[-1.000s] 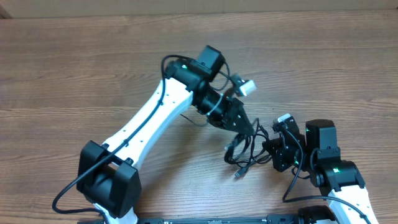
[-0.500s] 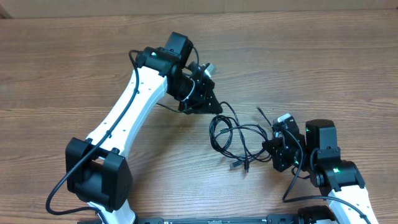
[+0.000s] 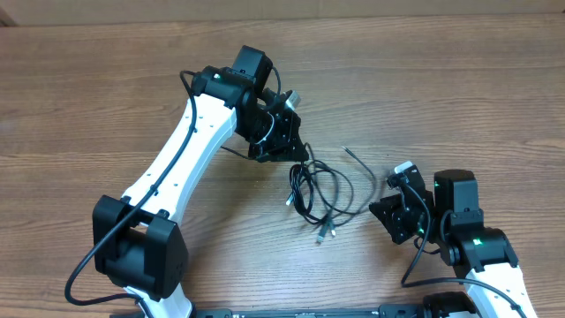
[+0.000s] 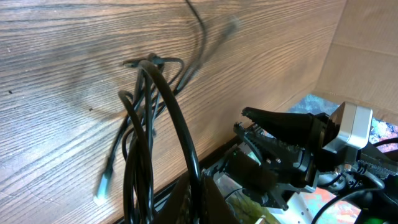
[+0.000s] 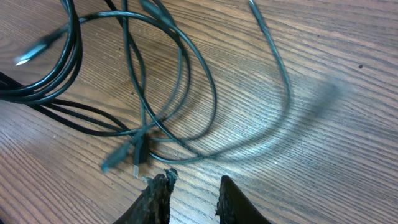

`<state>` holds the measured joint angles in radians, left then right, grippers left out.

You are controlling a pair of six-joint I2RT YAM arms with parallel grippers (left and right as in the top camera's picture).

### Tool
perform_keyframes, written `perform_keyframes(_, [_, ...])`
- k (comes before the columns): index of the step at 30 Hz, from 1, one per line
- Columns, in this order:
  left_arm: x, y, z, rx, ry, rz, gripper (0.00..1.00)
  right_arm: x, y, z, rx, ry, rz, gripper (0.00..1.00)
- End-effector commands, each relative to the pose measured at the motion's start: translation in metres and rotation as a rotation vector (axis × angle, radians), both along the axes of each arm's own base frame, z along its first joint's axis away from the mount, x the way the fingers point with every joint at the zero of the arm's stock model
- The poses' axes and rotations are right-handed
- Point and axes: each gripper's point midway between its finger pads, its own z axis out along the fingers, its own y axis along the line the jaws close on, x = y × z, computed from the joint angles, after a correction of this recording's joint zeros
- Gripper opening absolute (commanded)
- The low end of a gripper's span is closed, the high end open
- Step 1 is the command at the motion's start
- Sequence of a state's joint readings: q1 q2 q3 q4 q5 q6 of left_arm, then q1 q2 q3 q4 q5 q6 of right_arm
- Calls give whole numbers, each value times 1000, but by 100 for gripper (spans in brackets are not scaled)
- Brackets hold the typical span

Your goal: Untangle cables

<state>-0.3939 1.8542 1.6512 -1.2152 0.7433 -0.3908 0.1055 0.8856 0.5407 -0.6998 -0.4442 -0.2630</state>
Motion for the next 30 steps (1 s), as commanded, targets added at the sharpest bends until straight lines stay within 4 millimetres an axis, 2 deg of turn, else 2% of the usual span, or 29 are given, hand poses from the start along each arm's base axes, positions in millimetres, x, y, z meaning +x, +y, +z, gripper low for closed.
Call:
perform_keyframes(1, [3,2,10,-11,-18,19,4,8,1,16,5,-50,2,25])
perform_keyframes(7, [-5,-6,18,-70,5,-12,4,8,1,16,5,-50,2,27])
perform_keyframes(12, [-26,-35,54,-332,30,-132,4,8,1,16,5,-50,2,45])
perform_keyframes(15, [-37,-46,67,-412,64,-165,4,8,1,16,5,-50,2,66])
perform_keyframes(18, [-47,-55,73,-442,83,-197,5,8,1,16,5,-50,2,73])
perform_keyframes(24, [-67,-71,72,-439,98,-259,4,8,1,16,5,-50,2,75])
perform_keyframes(30, [-83,-82,73,-437,109,-308,4,8,1,16,5,-50,2,73])
